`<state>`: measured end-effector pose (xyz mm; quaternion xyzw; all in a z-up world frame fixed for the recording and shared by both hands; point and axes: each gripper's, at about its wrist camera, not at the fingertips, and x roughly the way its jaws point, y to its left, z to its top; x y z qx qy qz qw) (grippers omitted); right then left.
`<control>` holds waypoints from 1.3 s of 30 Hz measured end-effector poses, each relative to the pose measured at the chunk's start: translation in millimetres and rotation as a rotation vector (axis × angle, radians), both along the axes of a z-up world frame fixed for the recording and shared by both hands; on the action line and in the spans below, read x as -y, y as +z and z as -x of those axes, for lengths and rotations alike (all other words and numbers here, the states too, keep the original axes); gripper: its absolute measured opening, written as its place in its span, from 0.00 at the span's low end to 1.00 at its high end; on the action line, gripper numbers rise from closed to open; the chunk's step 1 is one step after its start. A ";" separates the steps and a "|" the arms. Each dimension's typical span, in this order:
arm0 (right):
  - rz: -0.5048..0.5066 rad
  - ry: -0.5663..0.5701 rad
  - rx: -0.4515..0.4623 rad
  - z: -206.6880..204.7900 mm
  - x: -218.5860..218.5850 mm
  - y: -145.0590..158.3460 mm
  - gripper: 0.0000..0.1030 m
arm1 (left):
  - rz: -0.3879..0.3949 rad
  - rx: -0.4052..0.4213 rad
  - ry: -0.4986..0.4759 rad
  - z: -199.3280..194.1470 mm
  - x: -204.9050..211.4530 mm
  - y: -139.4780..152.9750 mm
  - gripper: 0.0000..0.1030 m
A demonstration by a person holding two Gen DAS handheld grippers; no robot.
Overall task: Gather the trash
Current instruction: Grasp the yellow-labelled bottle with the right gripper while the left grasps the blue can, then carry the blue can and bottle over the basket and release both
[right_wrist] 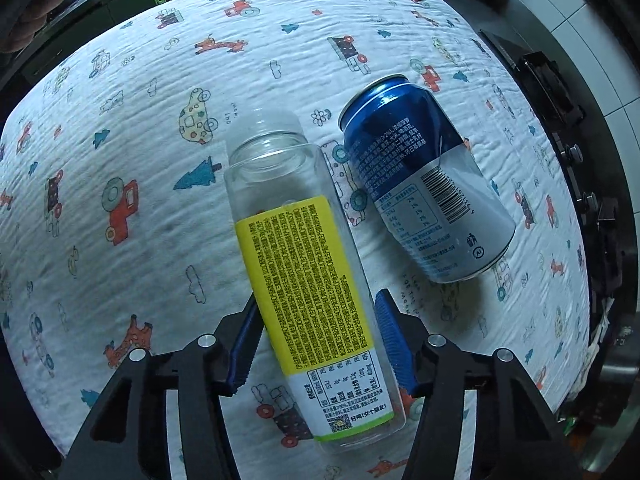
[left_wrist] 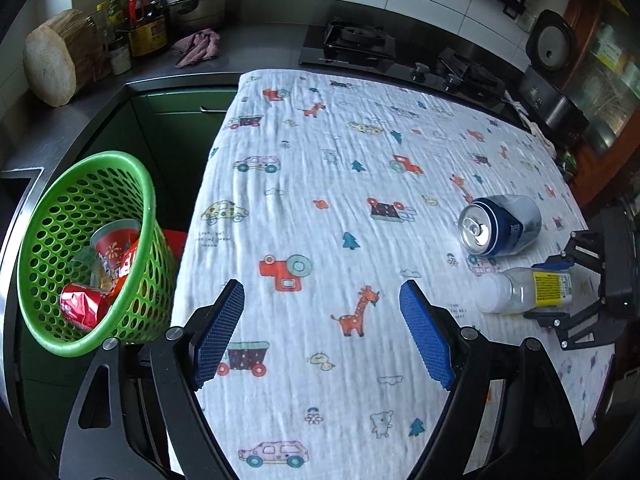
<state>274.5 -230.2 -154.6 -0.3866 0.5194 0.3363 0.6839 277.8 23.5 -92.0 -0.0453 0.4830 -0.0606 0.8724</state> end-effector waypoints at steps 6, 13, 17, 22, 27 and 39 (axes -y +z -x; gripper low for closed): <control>-0.066 -0.097 -0.059 7.7 8.9 5.9 0.43 | -0.021 0.012 -0.101 -8.7 32.2 1.6 0.77; -0.144 -0.207 -0.111 31.4 29.0 12.2 0.41 | -0.057 0.041 -0.275 -22.6 79.6 7.1 0.77; -0.167 -0.262 -0.123 50.9 45.4 12.1 0.41 | -0.093 0.051 -0.418 -28.7 117.7 5.1 0.81; -0.211 -0.357 -0.138 67.4 64.5 12.9 0.41 | -0.150 0.063 -0.580 -39.3 165.1 -3.2 0.84; -0.235 -0.424 -0.145 77.1 77.5 11.8 0.41 | -0.184 0.058 -0.683 -55.3 200.9 -14.4 0.84; -0.268 -0.505 -0.141 82.0 89.1 10.3 0.41 | -0.250 0.018 -0.804 -80.4 243.7 -40.5 0.84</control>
